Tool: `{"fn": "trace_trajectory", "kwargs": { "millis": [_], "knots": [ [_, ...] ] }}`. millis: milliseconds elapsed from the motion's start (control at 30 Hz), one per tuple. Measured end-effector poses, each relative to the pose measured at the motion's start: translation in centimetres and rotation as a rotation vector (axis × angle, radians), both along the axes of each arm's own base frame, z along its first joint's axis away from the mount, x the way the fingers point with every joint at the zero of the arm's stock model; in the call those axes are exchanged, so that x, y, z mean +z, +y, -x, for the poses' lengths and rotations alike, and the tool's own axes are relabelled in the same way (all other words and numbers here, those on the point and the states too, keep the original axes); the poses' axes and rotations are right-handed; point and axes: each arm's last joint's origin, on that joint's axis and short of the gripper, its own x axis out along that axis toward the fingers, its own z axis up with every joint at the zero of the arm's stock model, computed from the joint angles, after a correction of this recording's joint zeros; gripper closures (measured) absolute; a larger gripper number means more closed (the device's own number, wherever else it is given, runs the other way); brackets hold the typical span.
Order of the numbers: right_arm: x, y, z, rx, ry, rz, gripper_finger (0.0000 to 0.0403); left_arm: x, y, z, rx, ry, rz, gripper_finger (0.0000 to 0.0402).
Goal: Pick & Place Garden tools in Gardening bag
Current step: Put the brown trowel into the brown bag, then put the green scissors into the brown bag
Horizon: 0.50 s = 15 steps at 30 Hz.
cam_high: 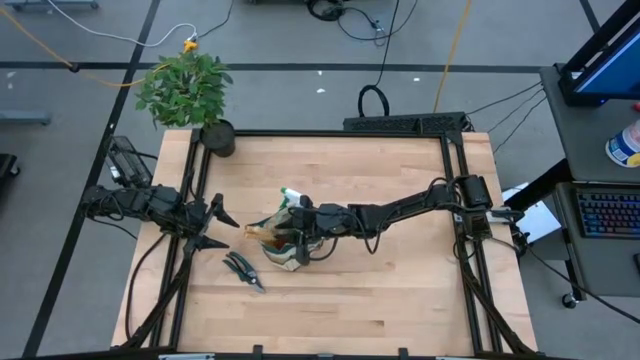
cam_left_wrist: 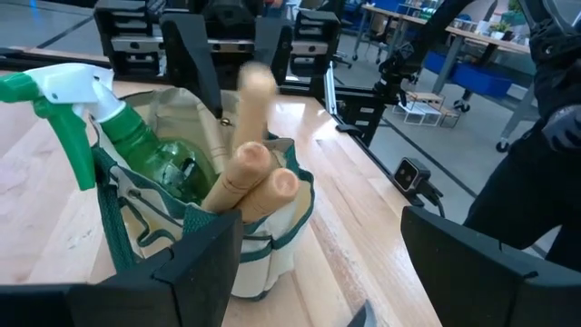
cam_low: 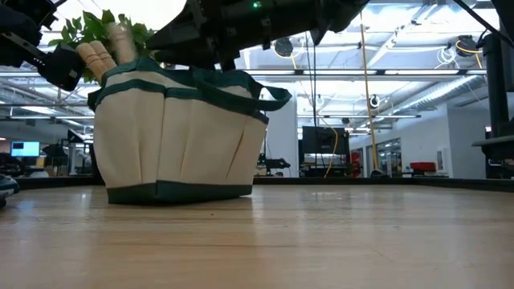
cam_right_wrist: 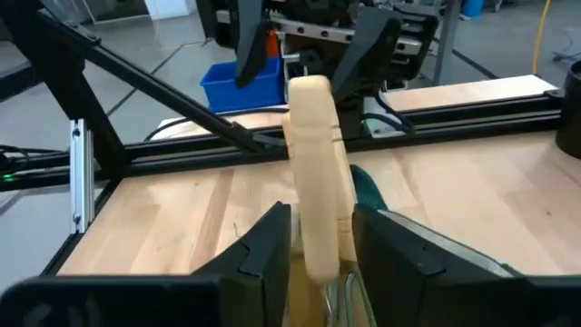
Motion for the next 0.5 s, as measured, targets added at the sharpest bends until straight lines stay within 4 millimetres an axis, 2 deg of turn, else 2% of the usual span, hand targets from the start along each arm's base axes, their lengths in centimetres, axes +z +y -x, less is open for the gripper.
{"fn": "trace_trajectory", "kwargs": {
  "millis": [333,500],
  "knots": [
    [0.3,-0.3,-0.1,-0.012,-0.030,0.000,0.0256,0.0,0.0,0.0,0.002,0.003,0.008,0.0094],
    [2.3,-0.3,0.2,-0.008,-0.145,-0.013,0.0256,0.2,0.0,0.0,0.011,0.001,0.063,0.0094]
  ]
}}
